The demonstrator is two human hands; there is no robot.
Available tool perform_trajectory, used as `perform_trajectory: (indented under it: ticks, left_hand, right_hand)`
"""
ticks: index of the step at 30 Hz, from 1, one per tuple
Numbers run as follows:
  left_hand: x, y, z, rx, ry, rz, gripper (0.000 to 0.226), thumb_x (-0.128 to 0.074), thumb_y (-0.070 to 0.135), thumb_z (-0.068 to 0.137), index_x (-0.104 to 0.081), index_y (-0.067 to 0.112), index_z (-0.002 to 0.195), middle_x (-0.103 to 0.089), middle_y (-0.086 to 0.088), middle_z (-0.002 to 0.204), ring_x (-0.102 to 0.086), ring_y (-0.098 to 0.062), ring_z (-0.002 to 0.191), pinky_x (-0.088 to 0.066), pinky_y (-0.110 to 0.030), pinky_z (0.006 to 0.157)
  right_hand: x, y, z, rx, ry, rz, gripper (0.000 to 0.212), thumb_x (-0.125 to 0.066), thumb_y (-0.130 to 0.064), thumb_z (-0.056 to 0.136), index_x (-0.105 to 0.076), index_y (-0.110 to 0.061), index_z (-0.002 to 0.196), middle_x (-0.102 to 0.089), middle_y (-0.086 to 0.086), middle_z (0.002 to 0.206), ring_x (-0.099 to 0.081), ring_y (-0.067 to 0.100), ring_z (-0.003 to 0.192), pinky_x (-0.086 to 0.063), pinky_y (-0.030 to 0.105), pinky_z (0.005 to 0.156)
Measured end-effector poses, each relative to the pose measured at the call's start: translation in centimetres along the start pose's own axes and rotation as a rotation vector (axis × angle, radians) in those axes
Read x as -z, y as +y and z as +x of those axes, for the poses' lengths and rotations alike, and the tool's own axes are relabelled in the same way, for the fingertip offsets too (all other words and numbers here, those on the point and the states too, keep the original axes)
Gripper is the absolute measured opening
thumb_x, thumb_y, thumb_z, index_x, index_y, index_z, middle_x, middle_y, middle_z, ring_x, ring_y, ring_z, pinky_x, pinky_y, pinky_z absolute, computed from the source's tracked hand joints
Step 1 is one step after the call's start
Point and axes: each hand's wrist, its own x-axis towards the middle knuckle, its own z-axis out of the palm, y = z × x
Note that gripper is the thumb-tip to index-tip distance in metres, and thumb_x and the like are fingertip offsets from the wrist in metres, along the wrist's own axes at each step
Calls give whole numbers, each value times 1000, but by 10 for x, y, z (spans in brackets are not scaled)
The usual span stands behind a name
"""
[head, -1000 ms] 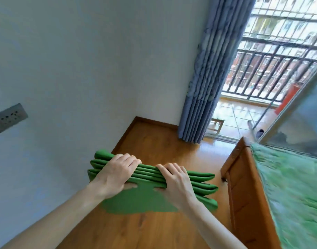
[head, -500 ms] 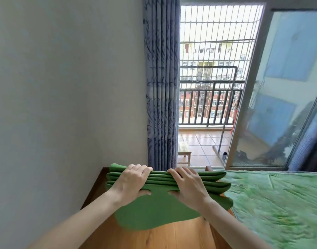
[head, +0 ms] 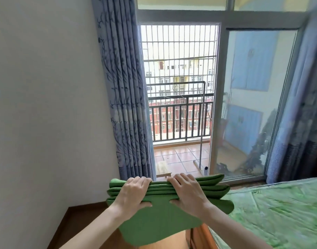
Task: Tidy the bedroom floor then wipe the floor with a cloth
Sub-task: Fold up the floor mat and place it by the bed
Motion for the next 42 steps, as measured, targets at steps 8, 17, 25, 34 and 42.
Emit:
perform_trajectory:
  ticks: [8, 17, 25, 34, 42]
  left_hand:
    - [-73, -43, 71, -62, -32, -60, 79, -80, 68, 36, -63, 21, 98, -64, 14, 81, -62, -5, 69, -54, -19, 66]
    - [-149, -146, 162, -188, -48, -129, 80, -77, 72, 36, -64, 22, 97, -65, 15, 80, -62, -3, 69, -52, -16, 65]
    - [-202, -220, 258, -381, -49, -164, 82, -75, 71, 43, -51, 22, 105, -65, 13, 86, -64, -6, 76, -54, -20, 70]
    - [-288, -205, 374, -526, -106, -259, 84, -67, 80, 42, -50, 26, 104, -61, 19, 83, -61, 1, 72, -51, -12, 68]
    - [-351, -163, 513, -568, -178, -235, 76, -66, 59, 73, -48, 10, 129, -58, -3, 120, -56, -20, 110, -42, -29, 98]
  right_hand:
    - [-67, 54, 36, -63, -107, -33, 74, -80, -62, 42, -62, -23, 102, -66, -8, 91, -63, 11, 83, -55, 27, 73]
    - [-143, 96, 131, -143, -159, -29, 77, -83, -60, 38, -56, -24, 100, -64, -10, 86, -63, 10, 78, -55, 25, 69]
    - [-196, 137, 198, -337, -208, -76, 75, -85, -55, 41, -60, -21, 103, -65, -6, 90, -64, 15, 81, -55, 31, 72]
    - [-242, 226, 207, -524, -346, -131, 73, -87, -53, 33, -65, -22, 95, -64, -10, 81, -62, 9, 73, -52, 25, 66]
    - [-285, 373, 211, -604, -453, -173, 66, -78, -41, 66, -53, -17, 123, -60, 1, 109, -56, 22, 101, -43, 33, 88]
